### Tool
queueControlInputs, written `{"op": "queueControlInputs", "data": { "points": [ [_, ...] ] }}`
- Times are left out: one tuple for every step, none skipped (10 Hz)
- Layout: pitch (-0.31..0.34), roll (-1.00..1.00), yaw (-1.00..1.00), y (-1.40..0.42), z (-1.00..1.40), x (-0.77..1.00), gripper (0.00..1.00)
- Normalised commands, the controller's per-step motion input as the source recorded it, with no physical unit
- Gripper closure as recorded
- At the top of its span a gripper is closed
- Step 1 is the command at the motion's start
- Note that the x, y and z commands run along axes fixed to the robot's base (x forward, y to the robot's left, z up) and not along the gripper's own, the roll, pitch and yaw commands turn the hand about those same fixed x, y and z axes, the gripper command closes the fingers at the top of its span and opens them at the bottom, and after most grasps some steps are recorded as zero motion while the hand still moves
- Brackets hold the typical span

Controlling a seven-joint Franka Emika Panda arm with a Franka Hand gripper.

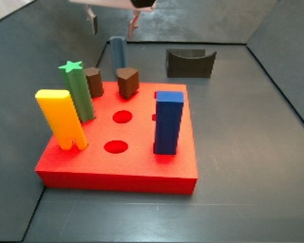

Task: Pick up the arch object. Move up. Rotate the arch object. Move to above the board. Insert the arch object.
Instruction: Pick up the arch object.

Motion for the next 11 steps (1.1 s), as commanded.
{"op": "queueControlInputs", "data": {
  "points": [
    [-0.043, -0.10, -0.15, -0.11, -0.27, 0.07, 0.00],
    [-0.031, -0.12, -0.17, -0.05, -0.26, 0.18, 0.00],
    [-0.036, -0.12, -0.16, 0.00, -0.31, 0.10, 0.00],
    [0.000, -0.07, -0.12, 0.00, -0.31, 0.13, 0.00],
    [0.000, -0.07, -0.12, 0.00, -0.27, 0.17, 0.00],
    [0.000, -0.06, -0.08, 0.00, -0.25, 0.04, 0.00],
    [-0.001, -0.06, -0.07, 0.00, -0.28, 0.03, 0.00],
    [-0.011, -0.05, -0.05, 0.00, -0.22, 0.00, 0.00],
    [0.000, 0.00, -0.01, 0.00, -0.19, -0.02, 0.00],
    [0.000, 0.00, 0.00, 0.00, 0.00, -0.06, 0.00],
    [0.000, 0.00, 0.00, 0.00, 0.00, 0.00, 0.00]
  ]
}}
